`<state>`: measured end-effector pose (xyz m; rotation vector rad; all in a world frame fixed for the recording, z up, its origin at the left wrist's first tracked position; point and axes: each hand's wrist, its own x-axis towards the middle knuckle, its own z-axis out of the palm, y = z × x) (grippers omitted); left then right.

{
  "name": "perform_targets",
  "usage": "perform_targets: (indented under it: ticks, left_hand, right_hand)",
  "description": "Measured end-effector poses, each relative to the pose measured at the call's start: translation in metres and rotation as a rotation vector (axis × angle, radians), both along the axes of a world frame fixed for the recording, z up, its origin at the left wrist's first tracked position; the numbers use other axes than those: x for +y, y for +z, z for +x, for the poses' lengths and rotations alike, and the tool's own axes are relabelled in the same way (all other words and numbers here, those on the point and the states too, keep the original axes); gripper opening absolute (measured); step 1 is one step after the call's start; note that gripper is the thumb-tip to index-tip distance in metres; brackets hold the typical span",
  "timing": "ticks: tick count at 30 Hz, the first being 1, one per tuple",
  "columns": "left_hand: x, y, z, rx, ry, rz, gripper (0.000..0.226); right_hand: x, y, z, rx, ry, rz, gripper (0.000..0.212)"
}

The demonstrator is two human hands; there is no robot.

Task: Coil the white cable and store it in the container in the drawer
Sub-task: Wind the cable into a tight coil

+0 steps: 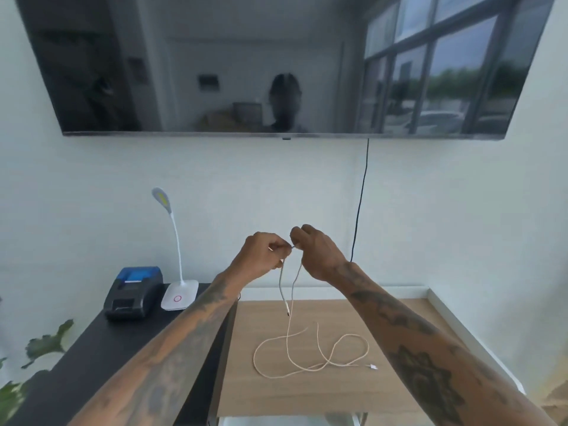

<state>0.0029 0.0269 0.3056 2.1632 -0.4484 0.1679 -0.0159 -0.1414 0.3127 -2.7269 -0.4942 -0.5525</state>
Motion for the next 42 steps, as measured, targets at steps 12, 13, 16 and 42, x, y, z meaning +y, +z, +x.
perform_targets:
  ticks: [12, 13, 16, 42]
  left_hand:
    - [-0.03, -0.009, -0.005, 0.285, 0.093, -0.341, 0.013]
    - [-0.034, -0.011, -0.005, 0.309, 0.11, -0.368, 0.014]
    - [-0.044, -0.007, -0.005, 0.416, 0.128, -0.532, 0.013]
    - [-0.054, -0.032, 0.025, 0.0, 0.101, -0.029, 0.023]
  right_hand:
    - [0.007, -0.06, -0.042, 0.388, 0.003, 0.732, 0.043]
    - [0.002, -0.06, -0.045, 0.352, -0.007, 0.739, 0.038]
    - [-0.013, -0.061, -0.054, 0.328, 0.011, 0.8, 0.023]
    - [-0.054, 0.003, -0.076, 0.736, 0.91, 1.664, 0.027]
